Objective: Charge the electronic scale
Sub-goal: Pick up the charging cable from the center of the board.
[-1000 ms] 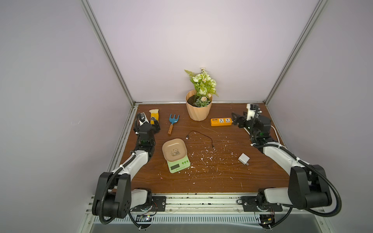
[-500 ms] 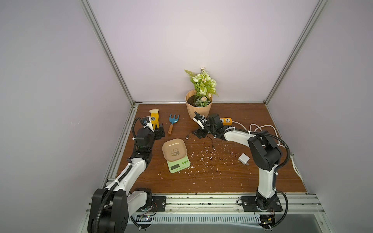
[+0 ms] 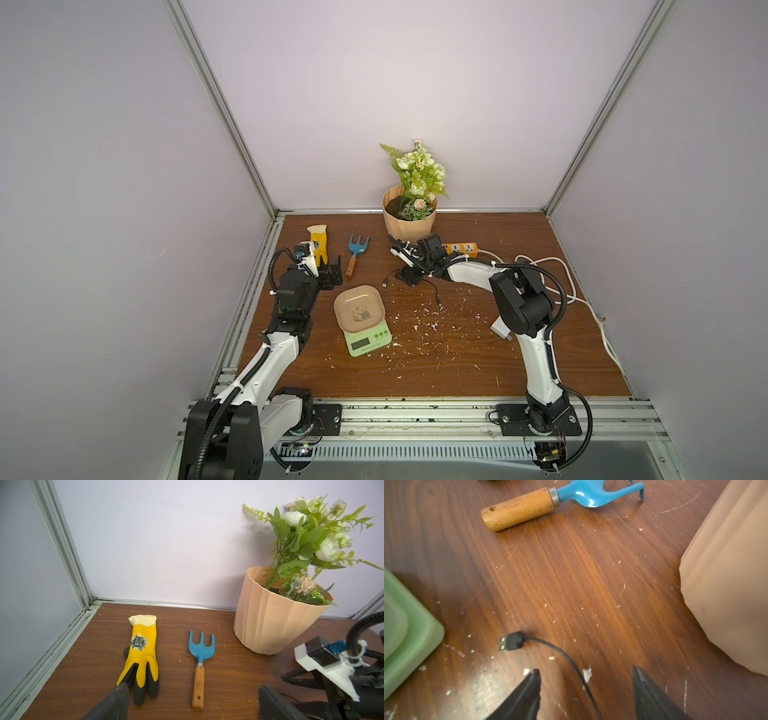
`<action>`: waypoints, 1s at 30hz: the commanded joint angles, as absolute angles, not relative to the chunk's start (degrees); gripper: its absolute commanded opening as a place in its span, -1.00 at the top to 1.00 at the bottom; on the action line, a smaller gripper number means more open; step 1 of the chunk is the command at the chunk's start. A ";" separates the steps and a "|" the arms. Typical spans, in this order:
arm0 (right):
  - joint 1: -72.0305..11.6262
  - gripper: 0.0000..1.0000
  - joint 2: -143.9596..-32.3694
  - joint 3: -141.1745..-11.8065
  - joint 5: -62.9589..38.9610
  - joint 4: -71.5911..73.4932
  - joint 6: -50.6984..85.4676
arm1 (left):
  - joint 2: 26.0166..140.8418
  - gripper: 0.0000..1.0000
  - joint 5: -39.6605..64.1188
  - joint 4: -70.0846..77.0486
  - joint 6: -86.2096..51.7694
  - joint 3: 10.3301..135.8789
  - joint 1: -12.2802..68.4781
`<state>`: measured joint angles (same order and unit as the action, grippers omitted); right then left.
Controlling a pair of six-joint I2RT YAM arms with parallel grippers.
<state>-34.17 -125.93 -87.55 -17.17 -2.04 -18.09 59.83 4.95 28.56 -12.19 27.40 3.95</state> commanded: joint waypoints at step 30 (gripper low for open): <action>-28.48 1.00 -71.00 -40.34 -16.07 30.57 14.56 | 82.86 -0.61 42.61 34.88 -30.67 49.73 23.54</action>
<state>-28.53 -75.37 -42.57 -16.34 25.02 9.26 81.76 34.09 30.17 -26.50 47.00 21.15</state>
